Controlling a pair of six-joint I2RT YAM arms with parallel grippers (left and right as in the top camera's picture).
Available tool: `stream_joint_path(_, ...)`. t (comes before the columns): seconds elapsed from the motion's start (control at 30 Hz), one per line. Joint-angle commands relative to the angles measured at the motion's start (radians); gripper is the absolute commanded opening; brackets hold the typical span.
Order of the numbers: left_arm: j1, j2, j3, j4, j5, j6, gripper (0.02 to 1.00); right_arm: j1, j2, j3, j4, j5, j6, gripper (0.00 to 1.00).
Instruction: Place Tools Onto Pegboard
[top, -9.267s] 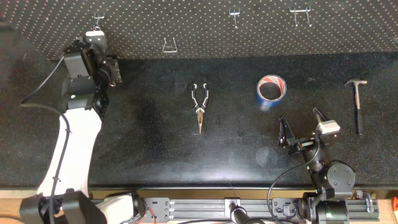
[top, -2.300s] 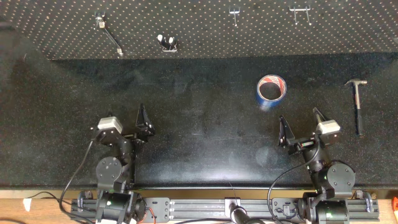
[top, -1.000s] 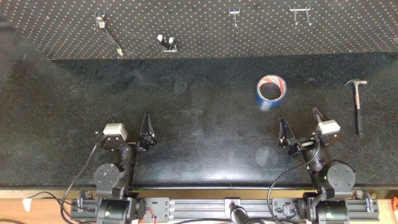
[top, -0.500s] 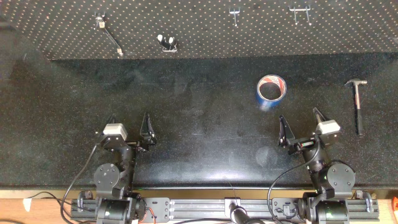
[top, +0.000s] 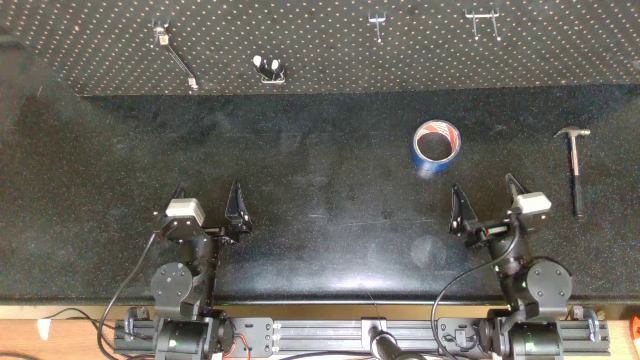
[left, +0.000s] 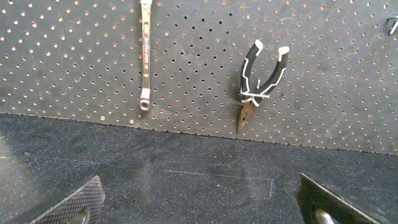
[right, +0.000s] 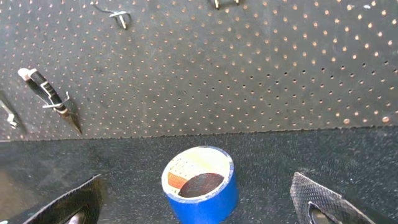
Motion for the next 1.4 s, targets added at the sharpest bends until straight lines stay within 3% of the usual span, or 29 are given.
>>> stream_joint_path(0.03,0.002,-0.014,-0.002,-0.008,0.018,0.012,0.996,0.051,0.384,0.230,0.004,-0.061,0.053,0.976)
stream_joint_path(0.13,0.002,-0.014,-0.002,-0.008,0.018,0.012,0.996,0.077,0.767,0.481,-0.040,-0.139,0.053,0.976)
stream_joint_path(0.23,0.002,-0.014,-0.002,-0.008,0.018,0.012,0.996,0.109,1.123,0.749,-0.224,-0.138,0.042,0.976)
stream_joint_path(0.33,0.002,-0.014,-0.002,-0.008,0.018,0.012,0.996,0.152,1.355,0.918,-0.354,-0.138,-0.043,0.976)
stream_joint_path(0.73,0.002,-0.014,-0.002,-0.008,0.018,0.012,0.996,0.219,1.634,1.021,-0.505,0.022,-0.096,0.987)
stream_joint_path(0.77,0.002,-0.014,-0.002,-0.008,0.018,0.012,0.996,0.222,1.641,1.021,-0.509,0.043,-0.095,0.943)
stream_joint_path(0.8,0.002,-0.014,-0.002,-0.008,0.018,0.012,0.996,0.228,1.649,1.021,-0.509,0.058,-0.096,0.822)
stream_joint_path(0.83,0.002,-0.014,-0.002,-0.008,0.018,0.012,0.996,0.237,1.661,1.021,-0.508,0.078,-0.100,0.503)
stream_joint_path(0.87,0.002,-0.014,-0.002,-0.008,0.018,0.012,0.996,0.251,1.667,1.021,-0.502,0.077,-0.135,0.259)
stream_joint_path(0.9,0.002,-0.014,-0.002,-0.008,0.018,0.012,0.996,0.260,1.666,1.022,-0.492,0.077,-0.158,0.080)
stream_joint_path(1.0,0.002,-0.014,-0.002,-0.008,0.018,0.012,0.996,0.264,1.598,1.022,-0.463,0.076,-0.162,0.075)
stream_joint_path(1.17,0.002,-0.014,-0.002,-0.008,0.018,0.012,0.996,0.281,1.250,1.022,-0.383,0.068,-0.109,0.075)
stream_joint_path(1.3,0.002,-0.014,-0.002,-0.008,0.018,0.012,0.996,0.400,1.141,1.022,-0.231,0.086,-0.110,0.073)
stream_joint_path(1.4,0.002,-0.014,-0.002,-0.008,0.018,0.012,0.996,0.497,1.175,1.022,-0.122,0.216,-0.112,0.073)
